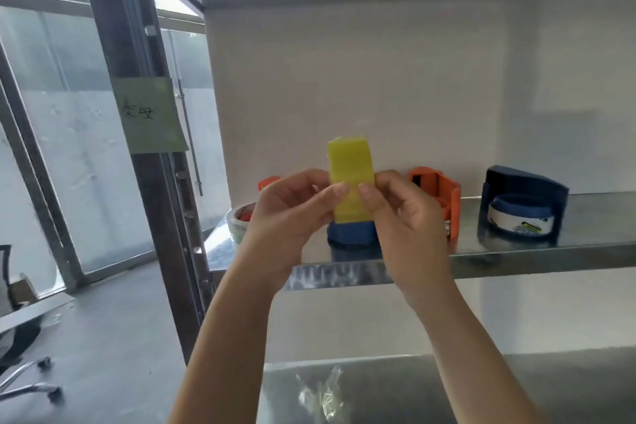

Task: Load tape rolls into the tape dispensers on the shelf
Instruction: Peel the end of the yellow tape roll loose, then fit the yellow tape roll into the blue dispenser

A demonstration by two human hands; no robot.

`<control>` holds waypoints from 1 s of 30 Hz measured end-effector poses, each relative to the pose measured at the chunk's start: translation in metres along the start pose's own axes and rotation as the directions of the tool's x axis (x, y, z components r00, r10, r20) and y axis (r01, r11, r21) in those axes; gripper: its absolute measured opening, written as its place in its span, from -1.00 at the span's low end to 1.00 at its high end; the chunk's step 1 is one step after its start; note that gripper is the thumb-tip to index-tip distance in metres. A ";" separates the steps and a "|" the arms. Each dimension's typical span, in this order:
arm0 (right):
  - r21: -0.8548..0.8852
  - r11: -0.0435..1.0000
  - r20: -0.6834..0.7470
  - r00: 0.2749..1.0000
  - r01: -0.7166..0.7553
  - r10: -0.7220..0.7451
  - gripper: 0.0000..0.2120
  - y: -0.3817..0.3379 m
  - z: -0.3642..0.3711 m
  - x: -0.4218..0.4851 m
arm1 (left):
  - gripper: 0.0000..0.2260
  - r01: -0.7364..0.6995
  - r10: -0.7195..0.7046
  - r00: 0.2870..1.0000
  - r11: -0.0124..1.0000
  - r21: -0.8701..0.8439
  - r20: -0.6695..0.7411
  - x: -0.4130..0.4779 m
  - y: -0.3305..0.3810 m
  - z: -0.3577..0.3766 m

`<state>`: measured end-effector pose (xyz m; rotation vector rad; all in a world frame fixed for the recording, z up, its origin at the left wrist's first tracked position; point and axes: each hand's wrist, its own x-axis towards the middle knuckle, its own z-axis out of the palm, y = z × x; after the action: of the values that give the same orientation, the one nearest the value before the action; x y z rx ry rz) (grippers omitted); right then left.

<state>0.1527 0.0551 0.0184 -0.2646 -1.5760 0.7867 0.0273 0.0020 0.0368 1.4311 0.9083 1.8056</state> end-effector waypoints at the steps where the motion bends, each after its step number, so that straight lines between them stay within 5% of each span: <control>1: 0.002 1.000 -0.007 1.000 -0.005 0.005 -0.82 0.001 -0.001 0.001 | -0.82 0.010 -0.010 1.000 1.000 0.002 0.002 0.002 -0.002 0.000; 8: 0.017 1.000 -0.087 0.996 -0.007 0.008 -0.87 0.010 -0.016 0.008 | -0.63 0.084 -0.082 0.996 0.992 -0.097 0.021 0.020 -0.025 -0.002; 11: 0.029 0.999 -0.131 0.991 -0.023 0.027 -0.80 0.018 -0.033 0.014 | -0.70 0.133 -0.090 0.984 0.945 0.300 -0.152 0.032 -0.048 -0.010; 14: -0.017 1.000 -0.147 0.989 -0.013 0.011 -0.73 0.027 -0.041 0.018 | -0.40 0.272 -0.184 0.962 0.649 0.710 -0.200 0.043 -0.070 -0.010; 16: -0.012 0.999 -0.137 0.990 -0.030 0.028 -0.74 0.031 -0.042 0.019 | -0.32 0.331 -0.255 0.941 0.544 0.771 -0.224 0.048 -0.077 -0.007; 23: -0.059 0.998 -0.140 0.990 -0.039 0.030 -0.75 0.040 -0.054 0.023 | -0.43 0.349 -0.221 0.937 0.641 0.684 -0.272 0.050 -0.090 -0.004; 30: -0.043 0.999 -0.097 0.995 -0.012 0.008 -0.73 0.041 -0.062 0.023 | -0.46 0.174 0.077 0.956 0.629 0.758 -0.284 0.043 -0.082 0.016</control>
<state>0.1959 0.1188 0.0097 -0.3375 -1.5030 0.7376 0.0407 0.0845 -0.0067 1.5986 2.0658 1.6574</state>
